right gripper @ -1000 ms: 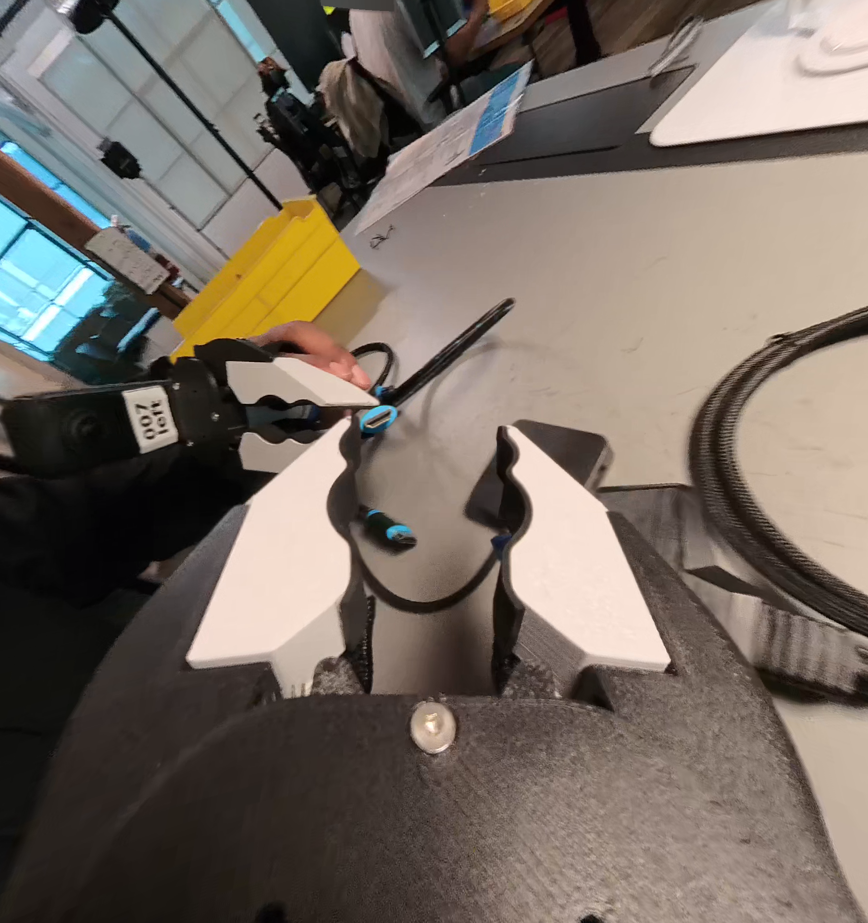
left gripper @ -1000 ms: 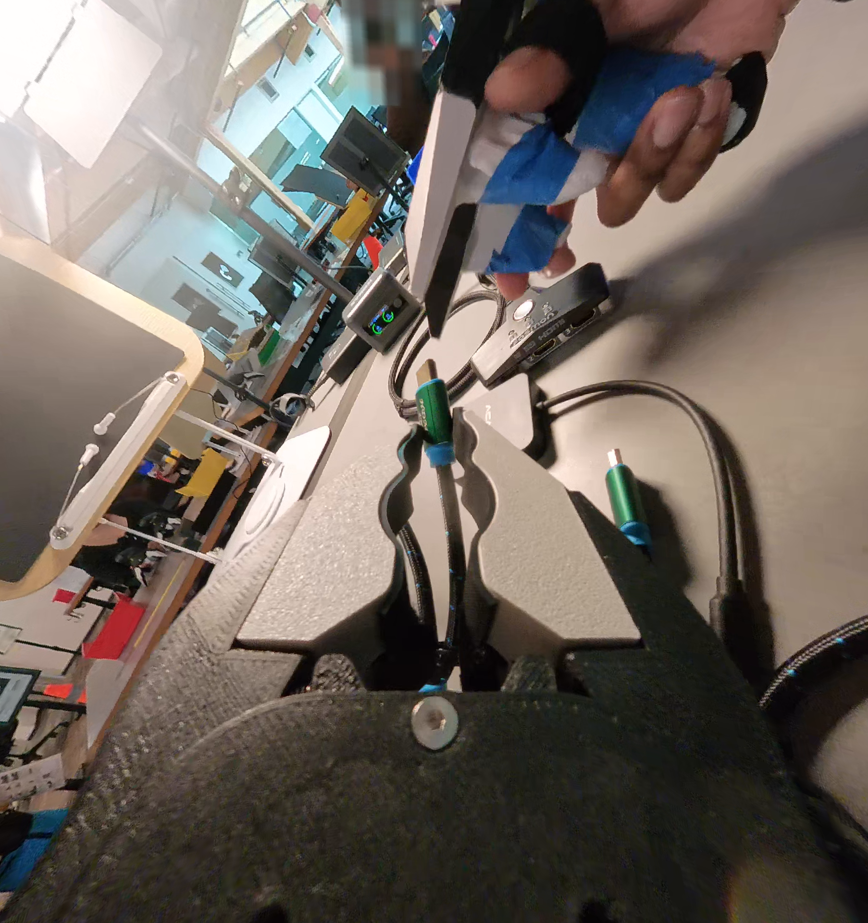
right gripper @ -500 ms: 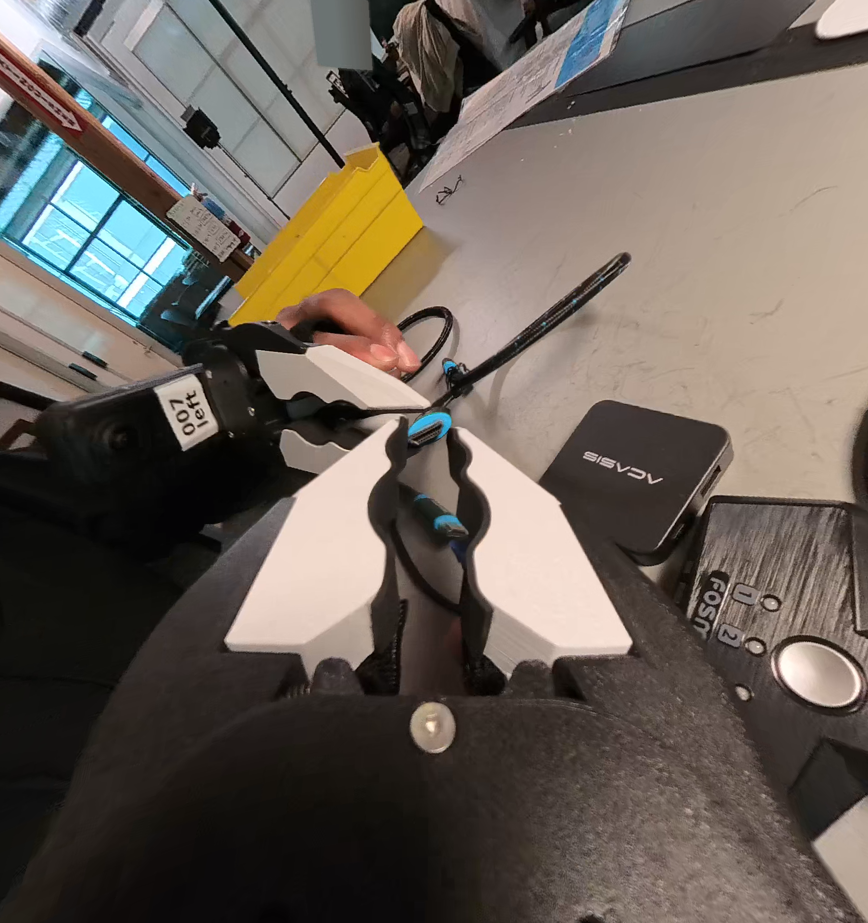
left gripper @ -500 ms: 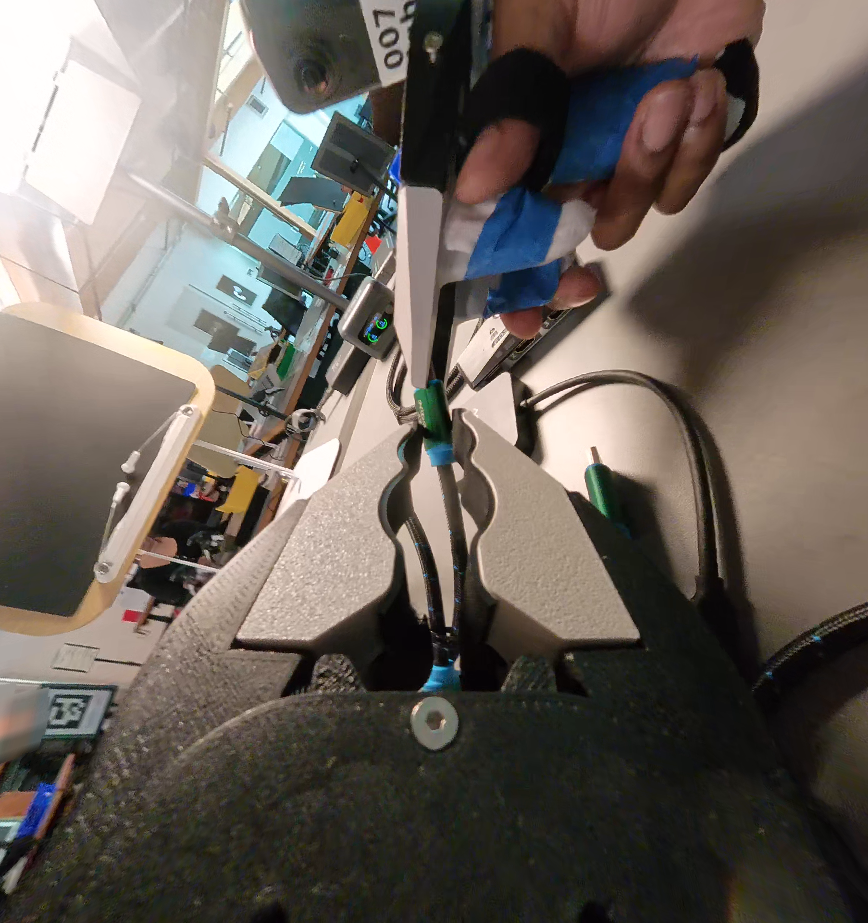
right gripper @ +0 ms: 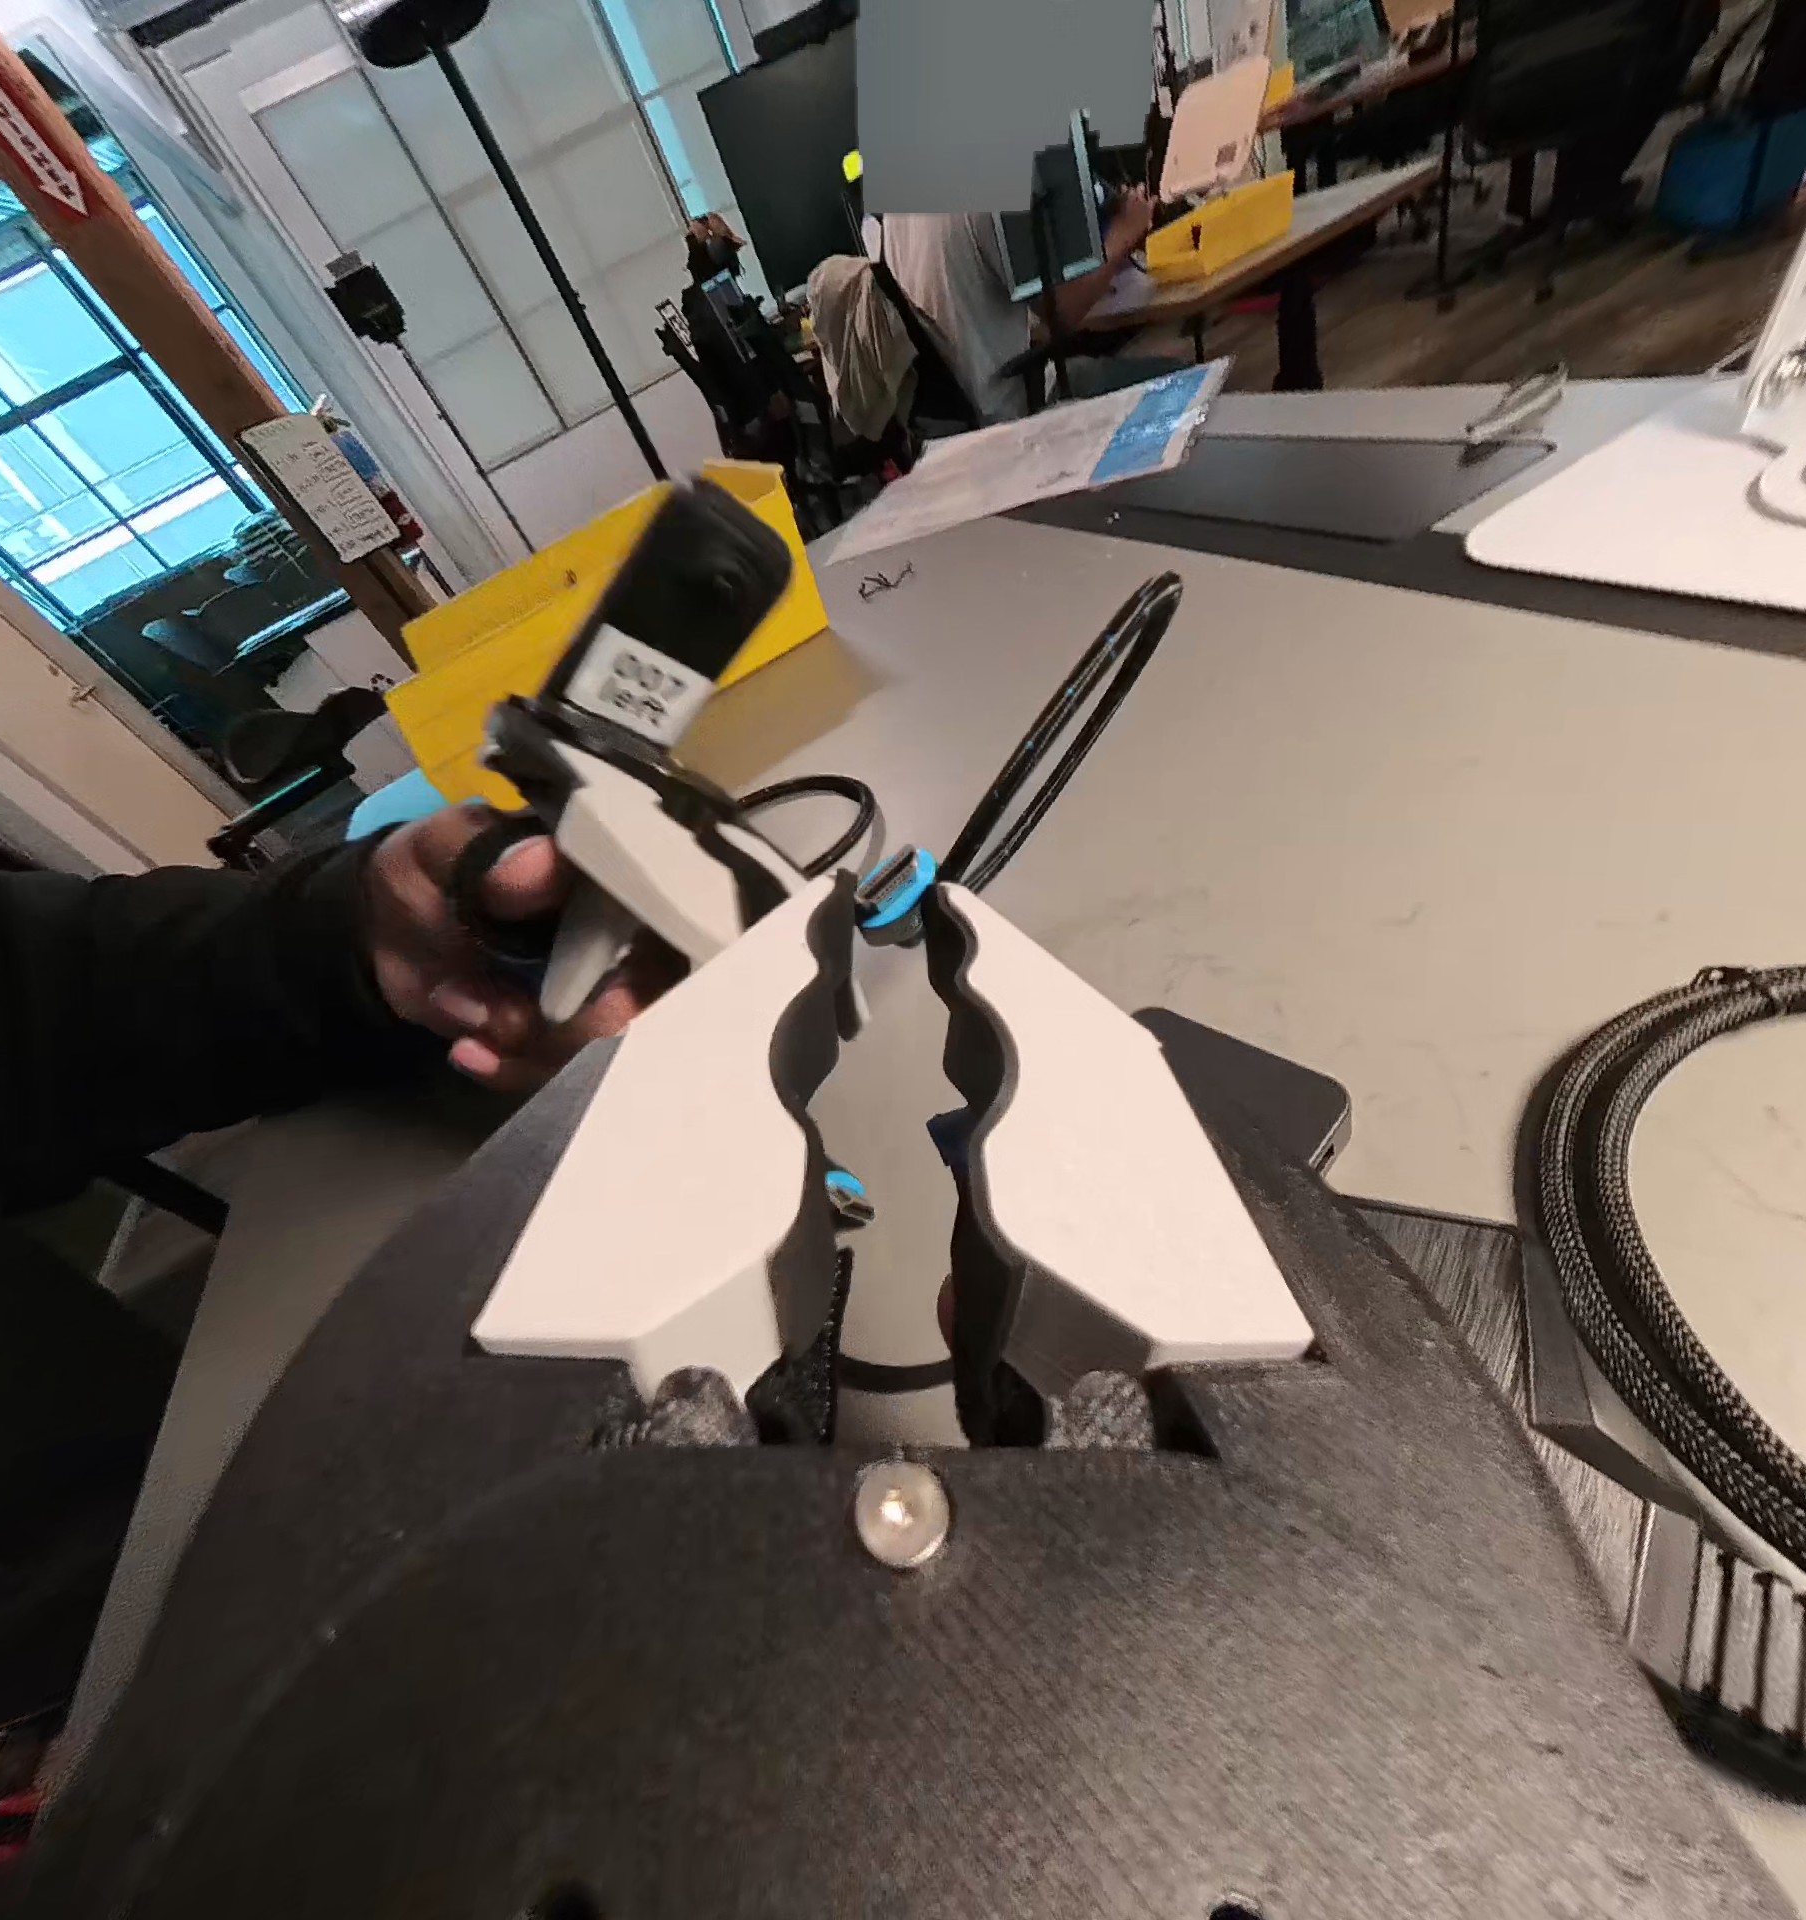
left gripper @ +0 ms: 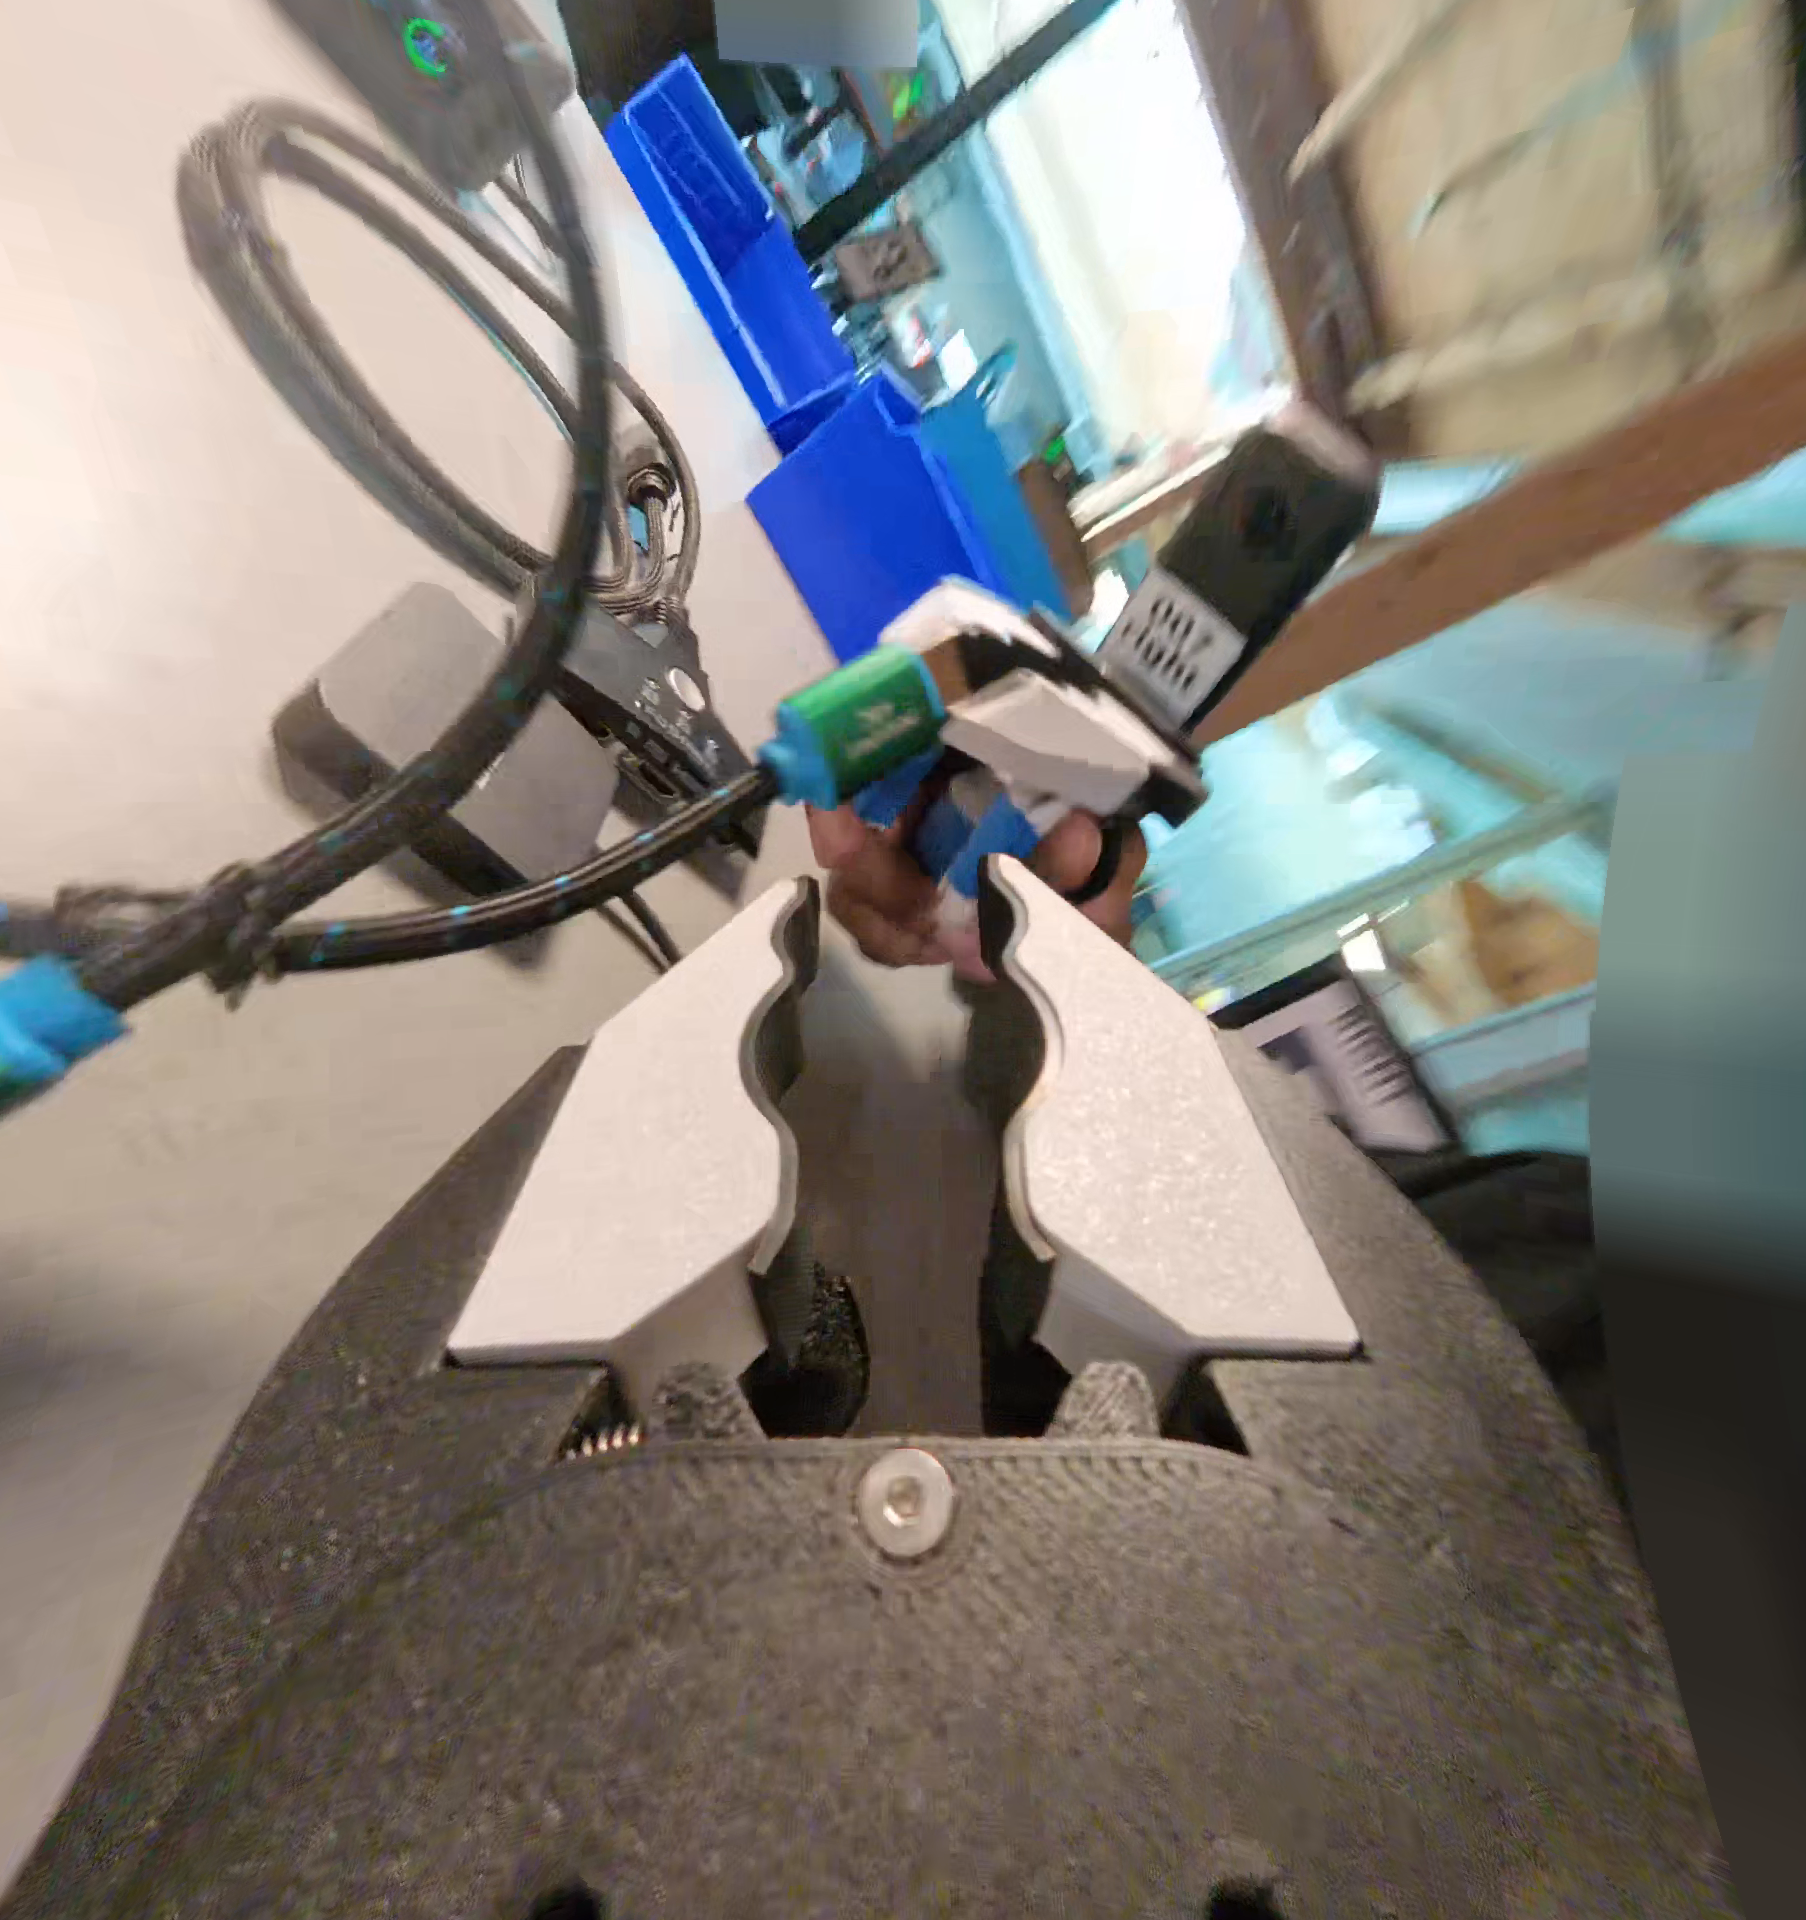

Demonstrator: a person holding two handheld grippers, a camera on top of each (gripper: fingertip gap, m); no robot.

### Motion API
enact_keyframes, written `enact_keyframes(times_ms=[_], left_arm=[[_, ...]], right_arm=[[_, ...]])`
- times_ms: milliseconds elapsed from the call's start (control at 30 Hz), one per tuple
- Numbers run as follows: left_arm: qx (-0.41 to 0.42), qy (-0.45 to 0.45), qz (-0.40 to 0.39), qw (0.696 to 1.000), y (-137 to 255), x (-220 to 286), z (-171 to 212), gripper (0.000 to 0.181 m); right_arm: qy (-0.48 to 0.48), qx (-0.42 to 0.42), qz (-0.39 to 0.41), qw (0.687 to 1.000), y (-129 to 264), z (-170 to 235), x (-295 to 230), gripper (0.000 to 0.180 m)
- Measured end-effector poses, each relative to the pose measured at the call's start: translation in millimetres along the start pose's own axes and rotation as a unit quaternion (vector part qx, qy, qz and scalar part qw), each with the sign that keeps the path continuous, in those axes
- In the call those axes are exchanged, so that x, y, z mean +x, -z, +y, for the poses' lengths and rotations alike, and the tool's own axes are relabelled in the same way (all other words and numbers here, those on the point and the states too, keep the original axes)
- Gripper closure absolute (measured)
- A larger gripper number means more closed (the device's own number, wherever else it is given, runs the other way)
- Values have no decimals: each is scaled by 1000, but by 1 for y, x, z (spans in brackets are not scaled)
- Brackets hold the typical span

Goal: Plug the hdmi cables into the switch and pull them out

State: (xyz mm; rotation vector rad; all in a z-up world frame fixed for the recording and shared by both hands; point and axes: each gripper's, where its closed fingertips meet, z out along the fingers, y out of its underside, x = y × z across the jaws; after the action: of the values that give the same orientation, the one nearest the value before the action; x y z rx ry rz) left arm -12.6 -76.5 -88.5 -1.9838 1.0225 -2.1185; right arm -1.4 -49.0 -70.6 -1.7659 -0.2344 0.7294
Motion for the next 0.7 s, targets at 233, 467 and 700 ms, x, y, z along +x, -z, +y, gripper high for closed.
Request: enact_keyframes(times_ms=[233, 467, 700], left_arm=[[42, 130, 77, 988, -9, 11, 0, 127], [140, 200, 150, 958, -7, 19, -14, 109], [194, 241, 190, 932, -10, 23, -8, 110]], right_arm=[[16, 69, -21, 997, 6, -22, -13, 166], [14, 112, -29, 993, 8, -32, -20, 168], [-8, 138, -54, 989, 2, -32, -31, 169]])
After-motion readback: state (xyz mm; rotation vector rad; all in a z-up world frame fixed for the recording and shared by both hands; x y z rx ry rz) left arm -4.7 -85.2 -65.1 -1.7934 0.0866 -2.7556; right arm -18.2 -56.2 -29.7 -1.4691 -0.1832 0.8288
